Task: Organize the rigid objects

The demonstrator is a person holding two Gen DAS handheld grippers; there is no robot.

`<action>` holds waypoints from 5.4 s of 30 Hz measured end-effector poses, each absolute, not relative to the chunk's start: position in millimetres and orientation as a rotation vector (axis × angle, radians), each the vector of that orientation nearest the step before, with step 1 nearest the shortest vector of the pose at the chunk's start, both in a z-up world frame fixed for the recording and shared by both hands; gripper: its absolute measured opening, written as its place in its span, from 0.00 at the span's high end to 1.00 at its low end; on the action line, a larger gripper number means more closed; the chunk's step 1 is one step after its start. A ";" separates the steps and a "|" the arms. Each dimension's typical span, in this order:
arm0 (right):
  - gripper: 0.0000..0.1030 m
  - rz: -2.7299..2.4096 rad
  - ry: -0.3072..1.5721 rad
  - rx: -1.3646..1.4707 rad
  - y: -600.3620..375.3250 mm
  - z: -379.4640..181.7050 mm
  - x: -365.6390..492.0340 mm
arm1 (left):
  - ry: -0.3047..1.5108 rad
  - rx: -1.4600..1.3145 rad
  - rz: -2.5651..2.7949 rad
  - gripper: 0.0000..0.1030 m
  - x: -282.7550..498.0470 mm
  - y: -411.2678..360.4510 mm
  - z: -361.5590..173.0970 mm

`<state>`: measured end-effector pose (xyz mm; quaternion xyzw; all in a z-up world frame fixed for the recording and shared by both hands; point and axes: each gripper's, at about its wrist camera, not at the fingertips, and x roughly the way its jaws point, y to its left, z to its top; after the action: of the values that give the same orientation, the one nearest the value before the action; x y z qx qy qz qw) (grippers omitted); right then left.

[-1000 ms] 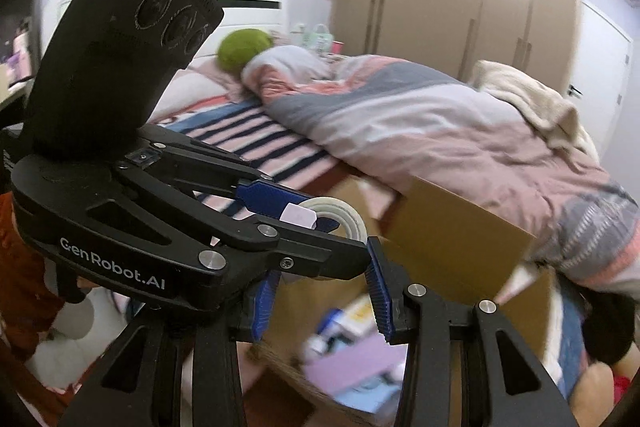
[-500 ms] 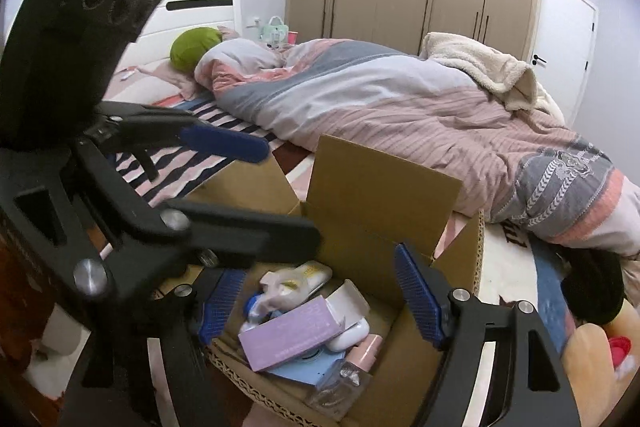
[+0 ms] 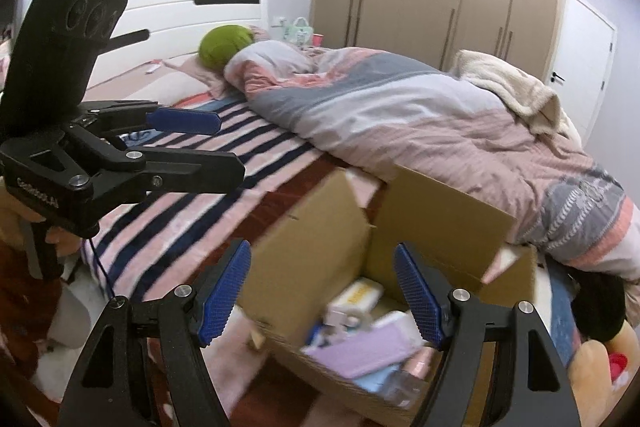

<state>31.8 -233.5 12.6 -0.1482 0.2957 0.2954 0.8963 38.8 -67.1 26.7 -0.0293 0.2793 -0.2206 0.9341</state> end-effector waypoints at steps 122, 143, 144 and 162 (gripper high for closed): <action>0.19 0.570 0.633 -0.066 -317.8 16.6 57.3 | 0.541 0.021 -0.482 0.01 70.2 -172.8 46.8; 0.00 0.710 0.461 -0.144 -256.8 38.4 21.0 | 0.468 -0.092 -0.058 0.00 10.7 -49.5 32.6; 0.00 0.711 0.465 -0.144 -255.3 37.0 21.9 | 0.472 -0.096 -0.059 0.00 11.7 -47.3 31.2; 0.00 0.712 0.481 -0.127 -251.6 35.1 24.2 | 0.484 -0.081 -0.030 0.00 13.7 -43.0 23.6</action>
<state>24.2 -251.6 35.1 -0.0617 0.2331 0.3451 0.9070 13.7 -43.0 23.6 -0.0399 0.2397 -0.0149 0.9699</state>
